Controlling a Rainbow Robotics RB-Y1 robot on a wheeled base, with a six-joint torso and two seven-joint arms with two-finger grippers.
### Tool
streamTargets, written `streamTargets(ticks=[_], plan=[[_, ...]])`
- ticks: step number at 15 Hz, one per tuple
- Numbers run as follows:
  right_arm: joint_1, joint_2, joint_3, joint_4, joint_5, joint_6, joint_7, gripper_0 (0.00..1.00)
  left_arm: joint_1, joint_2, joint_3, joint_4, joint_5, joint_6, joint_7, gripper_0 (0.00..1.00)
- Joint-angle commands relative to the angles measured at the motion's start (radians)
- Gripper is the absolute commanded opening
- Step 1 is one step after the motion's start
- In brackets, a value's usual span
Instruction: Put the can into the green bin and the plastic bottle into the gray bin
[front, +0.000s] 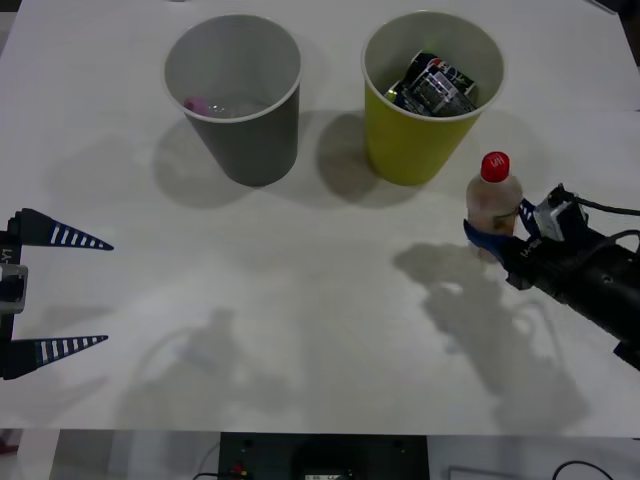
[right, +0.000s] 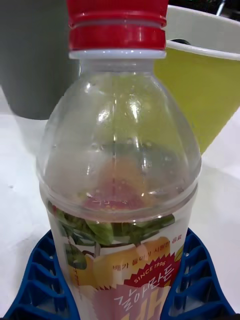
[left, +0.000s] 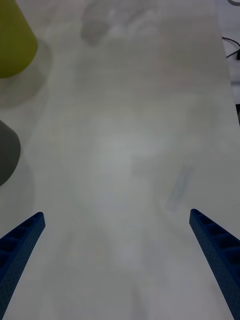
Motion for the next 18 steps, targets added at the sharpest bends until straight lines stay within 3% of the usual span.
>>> streamTargets(ticks=[1, 4, 6, 9, 11, 18], plan=[[0.152, 0.022, -0.295, -0.150, 0.008, -0.342, 0.000, 0.00, 0.000, 0.000, 0.000, 0.000, 0.000, 0.000, 0.000, 1.00], [0.253, 0.083, -0.536, -0.270, -0.017, -0.655, -0.012, 0.00, 0.000, 0.000, 0.000, 0.000, 0.000, 0.000, 0.000, 1.00], [0.258, 0.098, -0.587, -0.291, -0.061, -0.743, -0.028, 0.00, 0.000, 0.000, 0.000, 0.000, 0.000, 0.000, 0.000, 1.00], [0.251, 0.121, -0.676, -0.302, -0.190, -0.879, -0.045, 0.00, 0.000, 0.000, 0.000, 0.000, 0.000, 0.000, 0.000, 1.00], [0.238, 0.157, -0.772, -0.305, -0.235, -1.034, -0.085, 0.00, 0.000, 0.000, 0.000, 0.000, 0.000, 0.000, 0.000, 1.00], [0.064, 0.169, -0.841, -0.310, -0.225, -1.310, -0.358, 0.00, 0.000, 0.000, 0.000, 0.000, 0.000, 0.000, 0.000, 1.00]])
